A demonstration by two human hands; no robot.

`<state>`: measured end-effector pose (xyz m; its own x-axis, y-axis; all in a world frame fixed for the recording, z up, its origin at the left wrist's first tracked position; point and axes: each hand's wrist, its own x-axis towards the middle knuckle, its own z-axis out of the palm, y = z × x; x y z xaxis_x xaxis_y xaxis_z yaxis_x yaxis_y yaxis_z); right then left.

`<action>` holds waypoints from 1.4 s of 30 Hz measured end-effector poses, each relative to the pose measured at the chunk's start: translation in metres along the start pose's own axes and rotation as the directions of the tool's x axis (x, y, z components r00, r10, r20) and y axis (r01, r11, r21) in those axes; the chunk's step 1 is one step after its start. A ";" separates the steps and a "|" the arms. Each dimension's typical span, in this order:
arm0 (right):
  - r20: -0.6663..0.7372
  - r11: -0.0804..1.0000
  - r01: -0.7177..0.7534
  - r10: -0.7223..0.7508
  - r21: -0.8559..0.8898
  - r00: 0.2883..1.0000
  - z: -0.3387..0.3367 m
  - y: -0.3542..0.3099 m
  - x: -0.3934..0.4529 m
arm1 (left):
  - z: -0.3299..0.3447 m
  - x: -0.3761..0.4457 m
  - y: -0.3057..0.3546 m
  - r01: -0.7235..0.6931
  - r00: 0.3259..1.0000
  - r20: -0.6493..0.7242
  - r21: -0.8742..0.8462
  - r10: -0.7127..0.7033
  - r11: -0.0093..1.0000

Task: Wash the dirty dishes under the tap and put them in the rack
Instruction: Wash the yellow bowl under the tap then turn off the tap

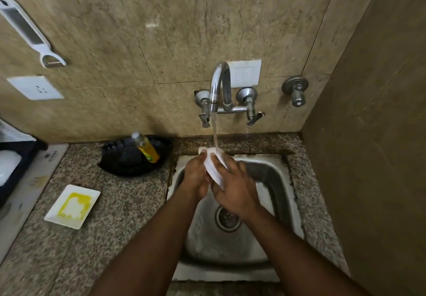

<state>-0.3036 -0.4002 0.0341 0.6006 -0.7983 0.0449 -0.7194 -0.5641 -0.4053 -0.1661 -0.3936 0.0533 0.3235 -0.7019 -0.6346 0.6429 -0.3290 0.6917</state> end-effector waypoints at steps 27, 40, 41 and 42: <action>0.196 0.799 -0.275 0.199 0.535 0.960 -0.001 -0.002 0.067 | -0.020 -0.012 -0.023 -0.284 0.949 -0.073 0.236 0.308 0.930; 0.181 0.925 -0.018 -0.056 0.380 0.982 -0.012 0.016 0.036 | -0.022 -0.001 0.025 -0.176 0.977 -0.080 0.233 0.199 0.956; 0.155 0.929 0.014 -0.077 0.369 0.985 -0.011 0.012 0.033 | -0.020 0.001 0.028 -0.175 0.973 -0.101 0.256 0.207 0.951; 0.114 0.928 0.030 -0.077 0.371 0.991 -0.009 0.007 0.032 | -0.017 0.002 0.031 -0.174 0.971 -0.109 0.288 0.213 0.942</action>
<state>-0.2924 -0.4314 0.0406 0.6901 -0.7232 -0.0282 -0.5205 -0.4689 -0.7136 -0.1340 -0.3942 0.0675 0.5264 -0.6829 -0.5065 0.3491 -0.3697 0.8611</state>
